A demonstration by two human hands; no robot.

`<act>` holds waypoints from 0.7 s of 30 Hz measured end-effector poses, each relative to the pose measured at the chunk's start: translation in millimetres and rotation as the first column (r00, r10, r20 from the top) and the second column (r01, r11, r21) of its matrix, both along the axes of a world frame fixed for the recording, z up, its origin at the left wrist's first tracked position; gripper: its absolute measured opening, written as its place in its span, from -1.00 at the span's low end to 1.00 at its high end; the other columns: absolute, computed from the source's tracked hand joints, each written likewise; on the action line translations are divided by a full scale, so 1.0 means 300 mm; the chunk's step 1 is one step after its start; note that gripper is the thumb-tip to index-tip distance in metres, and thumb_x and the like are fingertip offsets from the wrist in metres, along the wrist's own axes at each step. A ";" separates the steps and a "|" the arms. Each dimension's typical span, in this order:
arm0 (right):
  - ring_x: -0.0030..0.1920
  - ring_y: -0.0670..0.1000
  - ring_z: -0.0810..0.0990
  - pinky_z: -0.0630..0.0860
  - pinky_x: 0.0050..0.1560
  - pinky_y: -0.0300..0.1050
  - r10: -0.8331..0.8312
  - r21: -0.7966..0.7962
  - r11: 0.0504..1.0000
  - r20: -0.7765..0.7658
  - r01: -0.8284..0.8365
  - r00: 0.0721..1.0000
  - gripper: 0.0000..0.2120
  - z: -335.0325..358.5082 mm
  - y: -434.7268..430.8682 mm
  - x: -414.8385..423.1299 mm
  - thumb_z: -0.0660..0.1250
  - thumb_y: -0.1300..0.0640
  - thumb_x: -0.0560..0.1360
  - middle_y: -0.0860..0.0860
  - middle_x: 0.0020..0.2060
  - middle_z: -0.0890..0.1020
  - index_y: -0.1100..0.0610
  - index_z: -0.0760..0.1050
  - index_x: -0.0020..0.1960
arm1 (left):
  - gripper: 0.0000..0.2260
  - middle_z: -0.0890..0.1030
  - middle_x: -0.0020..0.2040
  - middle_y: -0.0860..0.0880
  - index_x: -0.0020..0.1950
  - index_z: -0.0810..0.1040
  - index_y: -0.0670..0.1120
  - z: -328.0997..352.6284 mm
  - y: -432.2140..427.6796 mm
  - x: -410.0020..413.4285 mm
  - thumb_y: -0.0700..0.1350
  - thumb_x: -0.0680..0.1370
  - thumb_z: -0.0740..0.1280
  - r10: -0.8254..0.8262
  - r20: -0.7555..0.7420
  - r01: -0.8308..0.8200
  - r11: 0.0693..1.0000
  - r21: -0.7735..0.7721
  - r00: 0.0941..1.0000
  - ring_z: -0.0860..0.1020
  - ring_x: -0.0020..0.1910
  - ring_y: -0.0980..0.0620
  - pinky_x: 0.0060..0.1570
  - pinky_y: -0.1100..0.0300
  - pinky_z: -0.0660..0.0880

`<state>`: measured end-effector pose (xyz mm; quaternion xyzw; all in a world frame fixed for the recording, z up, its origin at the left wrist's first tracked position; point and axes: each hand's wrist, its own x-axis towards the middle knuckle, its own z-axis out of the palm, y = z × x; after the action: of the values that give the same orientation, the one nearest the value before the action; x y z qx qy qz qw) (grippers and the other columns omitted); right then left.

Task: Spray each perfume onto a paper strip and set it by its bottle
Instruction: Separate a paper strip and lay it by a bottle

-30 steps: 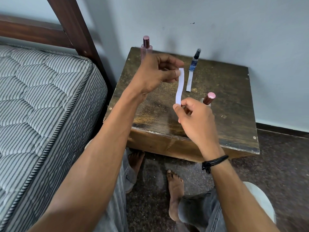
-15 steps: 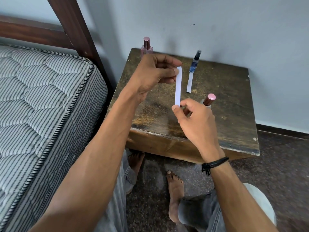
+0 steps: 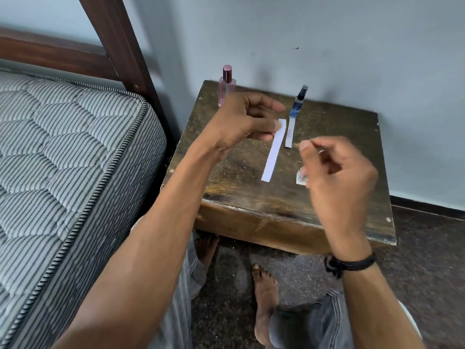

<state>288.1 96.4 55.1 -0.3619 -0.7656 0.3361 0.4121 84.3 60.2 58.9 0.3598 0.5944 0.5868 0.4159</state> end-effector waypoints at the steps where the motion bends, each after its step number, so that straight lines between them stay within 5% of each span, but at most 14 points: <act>1: -0.29 0.09 0.65 0.59 -0.30 0.21 -0.019 -0.036 0.999 -0.048 0.017 0.999 -0.94 0.010 0.014 0.007 0.43 0.02 0.59 -0.04 -0.24 0.68 -0.01 0.65 0.01 | -0.70 0.67 -0.15 -0.14 0.18 0.62 -0.24 0.001 0.004 0.011 -0.36 0.46 0.50 -0.025 -0.006 0.025 1.000 -0.002 1.000 0.66 -0.22 0.05 -0.20 0.23 0.62; 5: -0.28 0.07 0.60 0.59 -0.19 0.06 -0.057 -0.154 0.987 -0.122 0.038 0.991 -0.93 0.033 0.053 0.023 0.50 0.04 0.52 -0.04 -0.18 0.71 -0.02 0.70 0.00 | -0.62 0.68 -0.10 -0.28 0.25 0.58 -0.22 0.006 0.016 0.058 -0.35 0.45 0.51 -0.145 -0.031 0.145 0.989 -0.005 0.989 0.68 -0.20 0.00 -0.18 0.16 0.64; 8: -0.28 0.00 0.57 0.56 -0.18 -0.06 -0.037 -0.215 0.977 -0.097 0.016 0.995 -0.88 0.030 0.068 0.038 0.52 0.03 0.51 -0.04 -0.17 0.73 -0.01 0.72 0.03 | -0.58 0.72 -0.13 -0.16 0.29 0.56 -0.19 0.008 0.020 0.087 -0.35 0.45 0.51 -0.224 -0.058 0.224 0.975 -0.009 0.973 0.69 -0.18 0.00 -0.17 0.15 0.63; 16: -0.26 -0.02 0.58 0.59 -0.15 0.12 0.045 -0.284 0.958 -0.001 -0.043 0.999 -0.98 0.012 0.089 0.051 0.54 0.00 0.49 -0.08 -0.21 0.72 -0.08 0.72 -0.10 | -0.56 0.70 -0.07 -0.28 0.33 0.53 -0.21 0.019 0.024 0.123 -0.35 0.47 0.51 -0.260 -0.061 0.262 0.964 0.031 0.964 0.69 -0.17 -0.05 -0.17 0.15 0.62; 21: -0.38 -0.06 0.47 0.48 -0.31 -0.17 0.025 -0.380 0.923 -0.081 -0.054 0.996 -0.95 0.018 0.102 0.072 0.54 0.11 0.50 0.02 -0.22 0.73 -0.02 0.72 -0.12 | -0.59 0.73 -0.09 -0.20 0.32 0.54 -0.20 0.018 0.027 0.131 -0.31 0.50 0.49 -0.289 -0.077 0.293 0.955 0.045 0.954 0.71 -0.12 -0.11 -0.11 0.07 0.65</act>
<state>309.7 127.0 60.5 -0.4067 -0.6768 0.5003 0.3553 123.5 68.2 64.2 0.4751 0.5324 0.5225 0.4668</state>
